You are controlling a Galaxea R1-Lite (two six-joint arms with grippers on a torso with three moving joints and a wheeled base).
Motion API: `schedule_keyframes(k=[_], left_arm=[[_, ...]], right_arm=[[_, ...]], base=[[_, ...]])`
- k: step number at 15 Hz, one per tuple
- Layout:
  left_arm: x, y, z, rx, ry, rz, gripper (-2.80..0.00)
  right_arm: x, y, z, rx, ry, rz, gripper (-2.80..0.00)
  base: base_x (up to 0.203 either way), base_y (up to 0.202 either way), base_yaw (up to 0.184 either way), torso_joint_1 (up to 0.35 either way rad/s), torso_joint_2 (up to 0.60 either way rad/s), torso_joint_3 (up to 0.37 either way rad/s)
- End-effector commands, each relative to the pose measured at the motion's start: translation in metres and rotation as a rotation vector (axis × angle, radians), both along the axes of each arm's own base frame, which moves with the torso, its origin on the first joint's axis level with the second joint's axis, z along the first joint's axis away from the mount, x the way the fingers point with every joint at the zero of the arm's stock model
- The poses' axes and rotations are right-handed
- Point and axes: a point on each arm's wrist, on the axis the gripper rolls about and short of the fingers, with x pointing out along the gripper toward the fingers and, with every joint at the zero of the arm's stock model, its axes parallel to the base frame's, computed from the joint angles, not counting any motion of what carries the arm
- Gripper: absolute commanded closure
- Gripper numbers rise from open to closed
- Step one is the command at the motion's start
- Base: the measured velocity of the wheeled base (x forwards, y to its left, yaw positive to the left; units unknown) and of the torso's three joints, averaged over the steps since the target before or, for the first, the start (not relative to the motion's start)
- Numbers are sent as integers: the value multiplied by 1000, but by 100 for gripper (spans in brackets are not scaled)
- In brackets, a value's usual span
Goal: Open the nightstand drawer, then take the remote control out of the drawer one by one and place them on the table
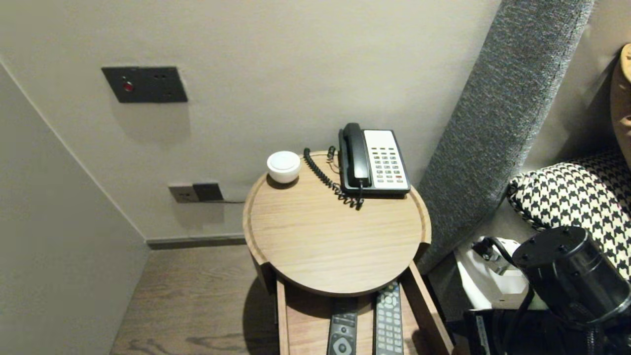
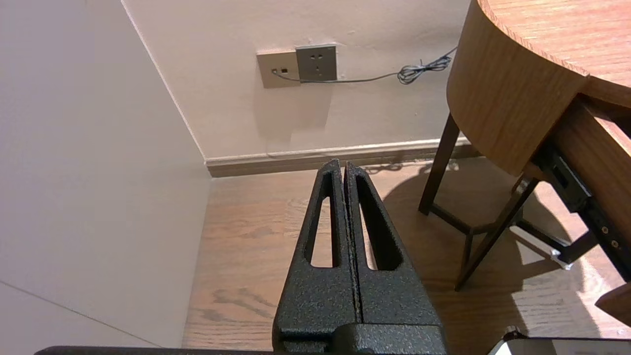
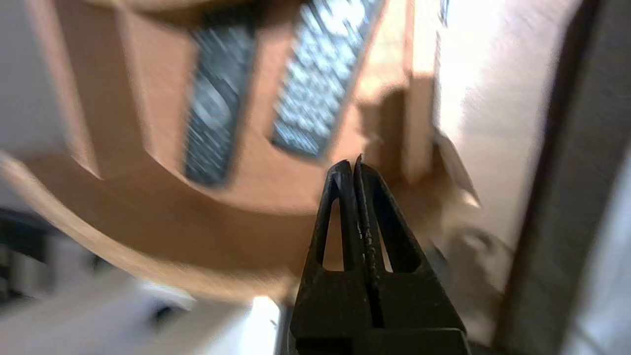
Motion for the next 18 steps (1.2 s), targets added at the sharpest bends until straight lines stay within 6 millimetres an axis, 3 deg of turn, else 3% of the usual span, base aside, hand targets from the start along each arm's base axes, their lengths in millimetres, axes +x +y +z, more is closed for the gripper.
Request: schedule_keyframes(k=[1,8,16,17,18], left_arm=[[0,0,0,0,-1,1,0],[0,0,0,0,-1,1,0],[0,0,0,0,-1,0,0],[0,0,0,0,-1,0,0],[0,0,0,0,-1,1,0]], right_arm=[[-1,0,-1,-36,30,23,0],[34,25,-13,-27,28,3,0],[71,40,-43,-54,82,-69,0],[73,41,-47,-59,90,-70,-280],[74,42,-50,-63,94,-70,-280]], base=[[0,0,0,0,0,0],[0,0,0,0,0,0],[0,0,0,0,0,0],[0,0,0,0,0,0],[0,0,0,0,0,0]])
